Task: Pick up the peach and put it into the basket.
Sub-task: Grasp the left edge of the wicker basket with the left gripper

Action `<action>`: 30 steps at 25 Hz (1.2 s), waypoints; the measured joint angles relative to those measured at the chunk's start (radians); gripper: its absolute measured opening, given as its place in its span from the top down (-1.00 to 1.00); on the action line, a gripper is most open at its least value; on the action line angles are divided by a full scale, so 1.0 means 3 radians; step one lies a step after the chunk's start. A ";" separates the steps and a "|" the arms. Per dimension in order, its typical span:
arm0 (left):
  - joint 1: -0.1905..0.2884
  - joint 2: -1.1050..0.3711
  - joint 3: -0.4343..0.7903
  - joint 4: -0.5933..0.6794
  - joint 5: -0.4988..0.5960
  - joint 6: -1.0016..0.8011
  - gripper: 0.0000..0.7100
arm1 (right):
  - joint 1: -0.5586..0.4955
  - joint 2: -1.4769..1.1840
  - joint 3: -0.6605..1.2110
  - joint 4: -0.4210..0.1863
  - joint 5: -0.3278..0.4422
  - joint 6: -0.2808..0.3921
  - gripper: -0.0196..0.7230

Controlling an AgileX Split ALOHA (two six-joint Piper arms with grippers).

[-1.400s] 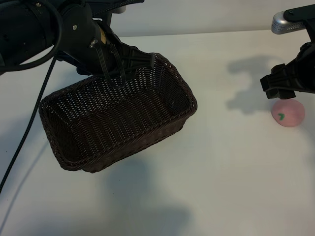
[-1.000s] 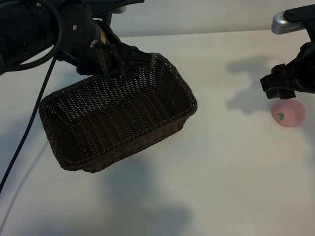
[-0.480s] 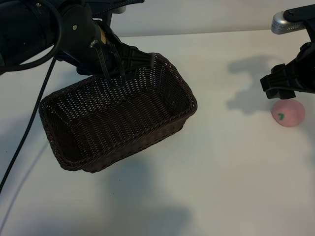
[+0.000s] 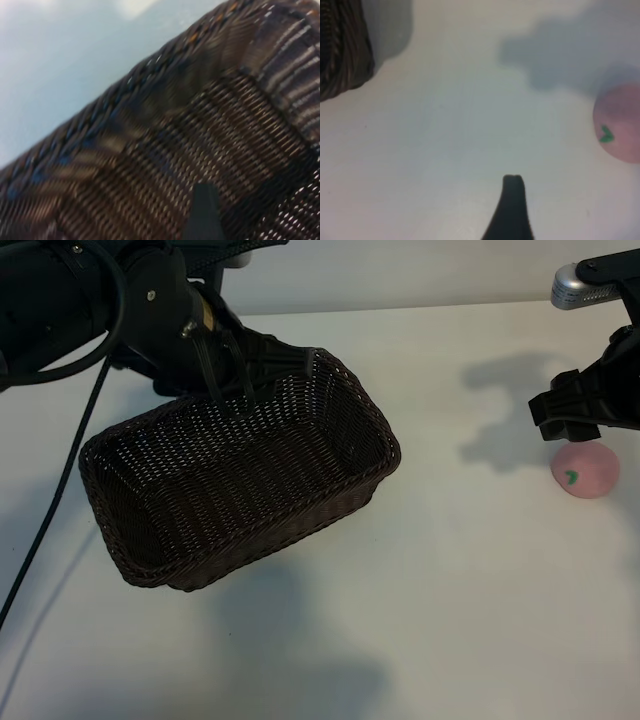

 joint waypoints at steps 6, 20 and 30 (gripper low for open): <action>0.0000 -0.0126 0.0000 0.0473 0.0495 -0.0691 -0.59 | 0.0000 0.0000 0.0000 0.0000 0.0003 0.0000 -0.65; 0.0173 -0.0879 0.0902 0.0750 0.0797 -0.1025 -0.59 | 0.0000 0.0000 0.0000 0.0010 0.0005 0.0000 -0.65; 0.0822 -0.1259 0.1747 0.0431 0.0146 -0.1011 -0.59 | 0.0000 0.0000 0.0000 0.0049 0.0009 0.0000 -0.65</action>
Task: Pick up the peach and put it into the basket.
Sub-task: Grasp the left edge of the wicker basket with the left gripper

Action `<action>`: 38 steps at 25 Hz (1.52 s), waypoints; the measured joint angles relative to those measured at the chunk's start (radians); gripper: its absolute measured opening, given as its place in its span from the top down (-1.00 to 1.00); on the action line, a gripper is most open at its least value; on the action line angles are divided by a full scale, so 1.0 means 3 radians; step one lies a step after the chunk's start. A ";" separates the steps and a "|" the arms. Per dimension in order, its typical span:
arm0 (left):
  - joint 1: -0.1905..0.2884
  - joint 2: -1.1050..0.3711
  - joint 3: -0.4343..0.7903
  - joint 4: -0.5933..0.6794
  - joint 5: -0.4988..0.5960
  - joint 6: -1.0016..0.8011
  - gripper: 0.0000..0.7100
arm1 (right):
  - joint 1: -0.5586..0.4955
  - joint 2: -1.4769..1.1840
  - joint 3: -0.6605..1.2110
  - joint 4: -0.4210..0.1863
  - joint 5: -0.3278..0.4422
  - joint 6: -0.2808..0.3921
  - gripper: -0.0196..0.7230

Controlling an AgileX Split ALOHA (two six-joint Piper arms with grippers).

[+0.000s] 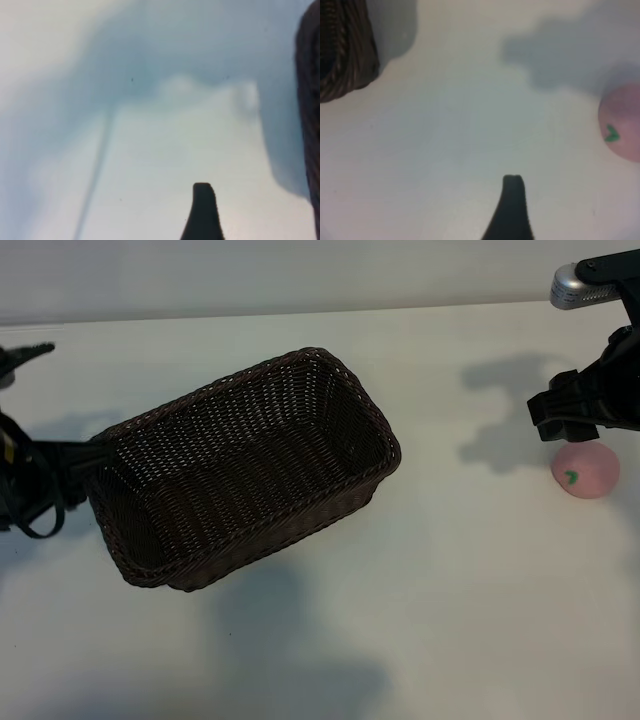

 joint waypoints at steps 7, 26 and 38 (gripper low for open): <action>0.0284 0.0034 0.0140 -0.0392 -0.0472 0.0252 -0.59 | 0.0000 0.0000 0.0000 0.0001 0.0067 0.0000 -0.65; 0.0366 0.0785 0.0150 -0.1058 -0.1202 0.0617 -0.59 | 0.0000 0.0000 0.0000 0.0004 0.0079 -0.0014 -0.65; 0.0366 0.1166 0.0154 -0.1084 -0.1355 0.0658 -0.57 | 0.0000 0.0000 0.0000 0.0004 0.0076 -0.0027 -0.65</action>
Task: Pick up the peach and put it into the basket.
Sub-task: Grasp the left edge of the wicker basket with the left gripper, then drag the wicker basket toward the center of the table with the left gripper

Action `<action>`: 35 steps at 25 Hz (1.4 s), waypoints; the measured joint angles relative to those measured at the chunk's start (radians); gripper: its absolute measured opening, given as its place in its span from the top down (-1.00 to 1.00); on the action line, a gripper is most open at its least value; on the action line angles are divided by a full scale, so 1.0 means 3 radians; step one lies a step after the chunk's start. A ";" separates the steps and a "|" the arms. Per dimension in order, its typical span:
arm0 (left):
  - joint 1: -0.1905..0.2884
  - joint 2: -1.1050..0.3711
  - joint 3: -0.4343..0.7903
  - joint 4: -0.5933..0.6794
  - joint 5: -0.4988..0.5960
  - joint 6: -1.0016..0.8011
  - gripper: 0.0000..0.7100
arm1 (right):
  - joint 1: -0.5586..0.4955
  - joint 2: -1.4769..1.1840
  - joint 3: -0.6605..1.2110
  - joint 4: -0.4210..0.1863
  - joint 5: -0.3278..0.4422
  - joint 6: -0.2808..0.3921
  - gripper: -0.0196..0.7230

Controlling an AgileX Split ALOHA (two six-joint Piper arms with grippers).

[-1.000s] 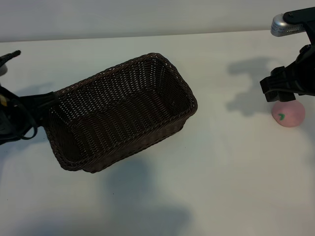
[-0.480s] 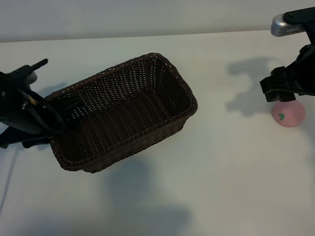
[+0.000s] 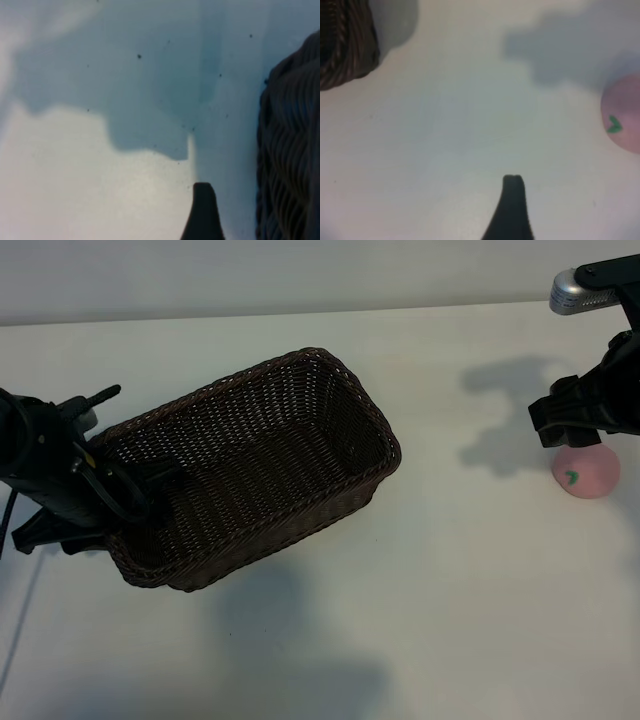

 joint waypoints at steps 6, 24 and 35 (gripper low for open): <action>0.0000 -0.0002 0.0003 0.0000 -0.0037 0.0000 -0.01 | 0.0000 0.0000 0.0000 0.0000 0.0000 -0.0003 -0.65; 0.0004 -0.0386 0.0017 -0.0810 -0.0158 0.0924 0.55 | 0.0000 0.0000 0.0000 0.0000 0.0000 -0.0028 -0.65; 0.0165 -0.0707 0.0022 -0.2132 -0.0274 0.1992 0.55 | 0.0000 0.0000 0.0000 0.0000 0.0000 -0.0028 -0.65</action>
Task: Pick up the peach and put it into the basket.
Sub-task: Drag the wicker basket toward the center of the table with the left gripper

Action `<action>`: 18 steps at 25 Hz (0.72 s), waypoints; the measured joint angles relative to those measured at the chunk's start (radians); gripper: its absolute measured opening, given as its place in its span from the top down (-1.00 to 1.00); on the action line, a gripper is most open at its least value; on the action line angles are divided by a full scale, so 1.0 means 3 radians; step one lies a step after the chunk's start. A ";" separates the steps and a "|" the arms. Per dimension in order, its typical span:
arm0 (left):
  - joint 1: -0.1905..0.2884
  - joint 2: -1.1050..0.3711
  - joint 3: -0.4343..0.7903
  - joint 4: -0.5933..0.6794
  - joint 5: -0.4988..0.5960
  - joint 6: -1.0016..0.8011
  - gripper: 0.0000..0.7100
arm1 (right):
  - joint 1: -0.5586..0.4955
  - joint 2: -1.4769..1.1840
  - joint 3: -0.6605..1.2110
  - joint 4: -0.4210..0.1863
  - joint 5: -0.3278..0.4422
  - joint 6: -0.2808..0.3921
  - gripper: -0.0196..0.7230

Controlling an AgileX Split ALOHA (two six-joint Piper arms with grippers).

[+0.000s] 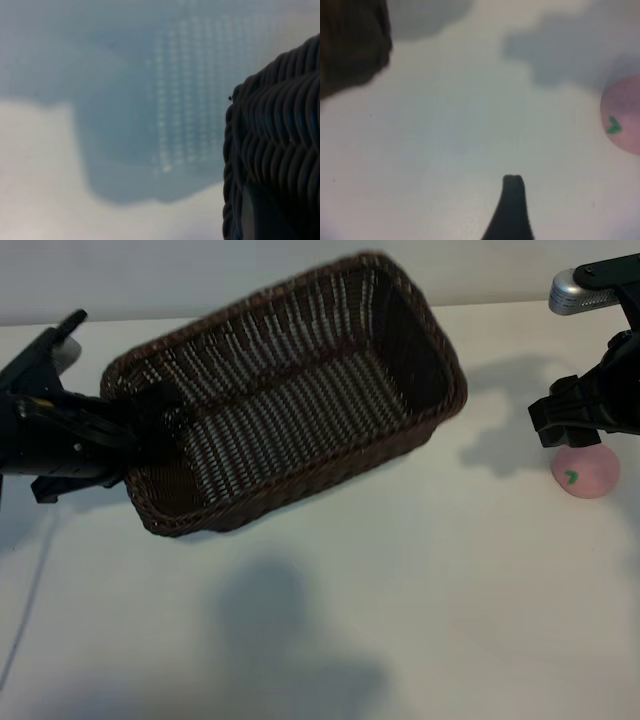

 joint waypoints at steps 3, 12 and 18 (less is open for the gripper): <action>0.0003 0.0055 -0.0106 -0.0071 0.0067 0.0221 0.55 | 0.0000 0.0000 0.0000 0.0003 0.0000 0.0000 -0.65; 0.0003 0.0679 -0.0884 0.0009 0.0640 0.0680 0.55 | 0.0000 0.0000 0.0000 0.0000 0.0073 -0.0011 -0.65; -0.0128 0.1040 -0.1309 0.0519 0.0796 0.0469 0.55 | 0.0000 0.0000 0.0000 0.0000 0.0077 -0.0011 -0.65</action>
